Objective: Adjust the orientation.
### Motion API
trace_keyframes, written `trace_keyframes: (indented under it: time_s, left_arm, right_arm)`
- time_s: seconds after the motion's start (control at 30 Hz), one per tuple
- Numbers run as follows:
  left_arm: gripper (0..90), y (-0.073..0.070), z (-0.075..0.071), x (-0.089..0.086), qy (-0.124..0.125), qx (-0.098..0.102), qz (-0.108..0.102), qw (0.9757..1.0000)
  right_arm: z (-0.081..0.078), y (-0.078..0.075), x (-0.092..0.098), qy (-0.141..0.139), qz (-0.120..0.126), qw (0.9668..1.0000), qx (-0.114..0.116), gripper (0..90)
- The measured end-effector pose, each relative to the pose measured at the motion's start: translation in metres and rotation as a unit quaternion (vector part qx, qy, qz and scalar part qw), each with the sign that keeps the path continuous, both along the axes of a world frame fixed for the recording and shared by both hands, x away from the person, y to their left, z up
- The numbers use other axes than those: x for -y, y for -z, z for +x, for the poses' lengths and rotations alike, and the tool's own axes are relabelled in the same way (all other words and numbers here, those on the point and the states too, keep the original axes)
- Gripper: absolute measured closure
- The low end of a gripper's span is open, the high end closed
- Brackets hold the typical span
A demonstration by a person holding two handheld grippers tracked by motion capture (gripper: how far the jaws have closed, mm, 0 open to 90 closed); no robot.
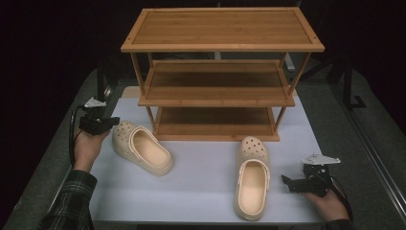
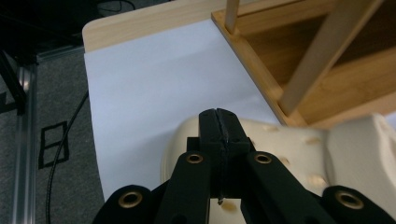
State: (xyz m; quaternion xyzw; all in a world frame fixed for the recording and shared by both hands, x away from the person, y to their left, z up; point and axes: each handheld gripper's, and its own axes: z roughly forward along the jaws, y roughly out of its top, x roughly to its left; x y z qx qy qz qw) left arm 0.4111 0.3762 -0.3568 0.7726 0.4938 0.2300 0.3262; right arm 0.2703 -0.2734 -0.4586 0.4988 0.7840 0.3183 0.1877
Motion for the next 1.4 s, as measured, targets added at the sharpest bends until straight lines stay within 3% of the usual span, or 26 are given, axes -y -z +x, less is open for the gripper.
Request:
trace_keyframes:
  time_s: [0.17,0.4,0.67,0.93,1.4]
  left_arm:
    - [90.0,0.003,0.014,0.001,-0.006,-0.001,0.0,1.0]
    - [90.0,0.01,0.029,-0.003,-0.007,-0.013,0.022,0.9996]
    - [90.0,0.022,0.04,-0.012,-0.02,-0.025,0.019,0.9993]
    - [90.0,0.032,0.043,-0.014,-0.017,-0.039,0.021,0.9989]
    - [90.0,0.035,0.032,-0.003,0.007,-0.026,0.005,0.9996]
  right_arm:
    - [0.0,0.0,0.0,0.0,0.0,1.0,0.001,1.1]
    - [-0.001,0.0,0.0,0.001,-0.001,1.0,0.003,1.1]
    - [-0.001,0.0,0.0,0.002,0.0,1.0,0.003,1.1]
    - [-0.001,0.0,0.0,0.002,0.0,1.0,0.003,1.1]
    - [-0.001,0.0,0.0,0.001,0.0,1.0,0.003,1.1]
